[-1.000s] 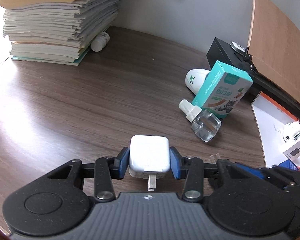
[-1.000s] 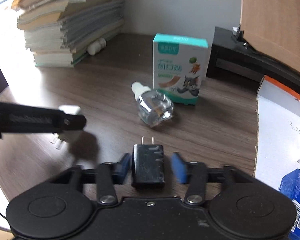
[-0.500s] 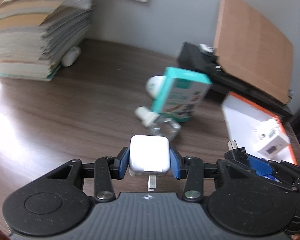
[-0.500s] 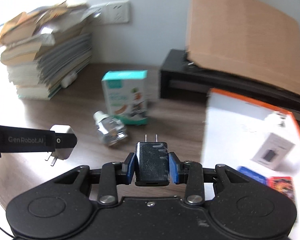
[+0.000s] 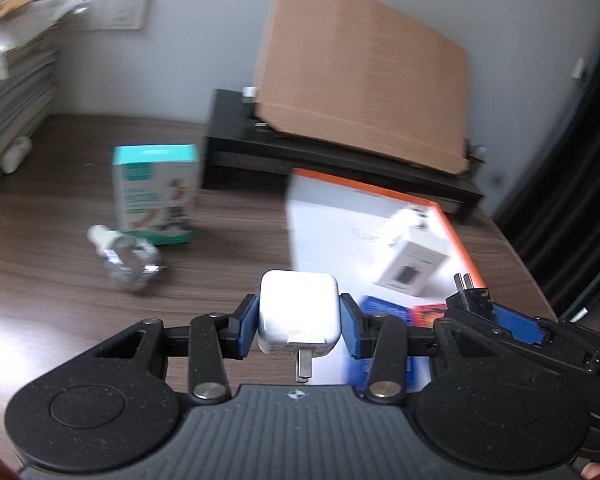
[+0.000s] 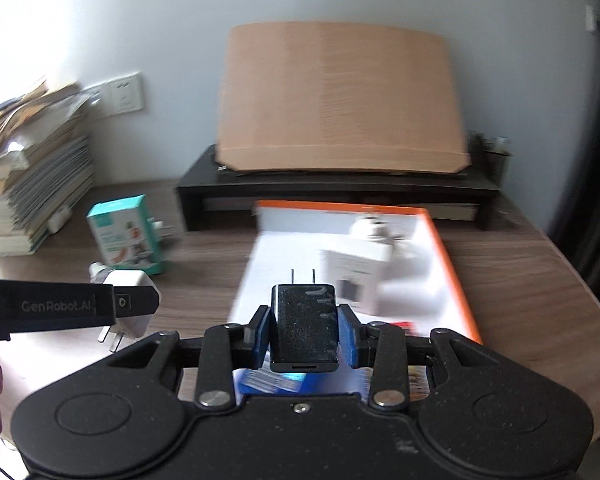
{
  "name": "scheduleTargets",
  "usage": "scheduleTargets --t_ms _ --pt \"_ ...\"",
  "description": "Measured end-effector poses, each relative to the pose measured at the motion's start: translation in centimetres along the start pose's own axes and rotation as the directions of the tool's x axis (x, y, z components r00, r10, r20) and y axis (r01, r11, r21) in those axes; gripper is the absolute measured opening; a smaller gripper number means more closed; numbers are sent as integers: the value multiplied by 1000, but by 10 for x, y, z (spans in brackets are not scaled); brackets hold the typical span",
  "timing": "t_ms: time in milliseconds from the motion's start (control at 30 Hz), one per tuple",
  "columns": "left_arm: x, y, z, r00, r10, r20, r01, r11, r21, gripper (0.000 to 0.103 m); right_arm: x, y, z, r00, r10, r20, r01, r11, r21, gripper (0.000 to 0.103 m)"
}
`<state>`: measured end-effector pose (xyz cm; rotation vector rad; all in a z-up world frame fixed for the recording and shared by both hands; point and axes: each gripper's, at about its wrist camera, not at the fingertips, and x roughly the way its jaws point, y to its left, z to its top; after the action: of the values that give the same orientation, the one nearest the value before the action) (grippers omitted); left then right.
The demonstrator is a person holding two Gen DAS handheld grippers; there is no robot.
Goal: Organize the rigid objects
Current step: 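Carry the white charger in the left tool and black adapter in the right tool to the tray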
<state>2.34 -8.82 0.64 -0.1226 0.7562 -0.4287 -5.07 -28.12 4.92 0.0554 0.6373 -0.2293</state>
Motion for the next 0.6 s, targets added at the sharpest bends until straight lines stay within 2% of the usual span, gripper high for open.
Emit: scheduleTargets --t_ms 200,600 --pt "9 -38 -11 999 -43 -12 44 998 53 43 -18 -33 -12 999 -38 15 37 999 40 43" --pt "14 -66 -30 998 -24 -56 30 995 100 43 -28 -59 -30 999 -49 1 49 995 88 44"
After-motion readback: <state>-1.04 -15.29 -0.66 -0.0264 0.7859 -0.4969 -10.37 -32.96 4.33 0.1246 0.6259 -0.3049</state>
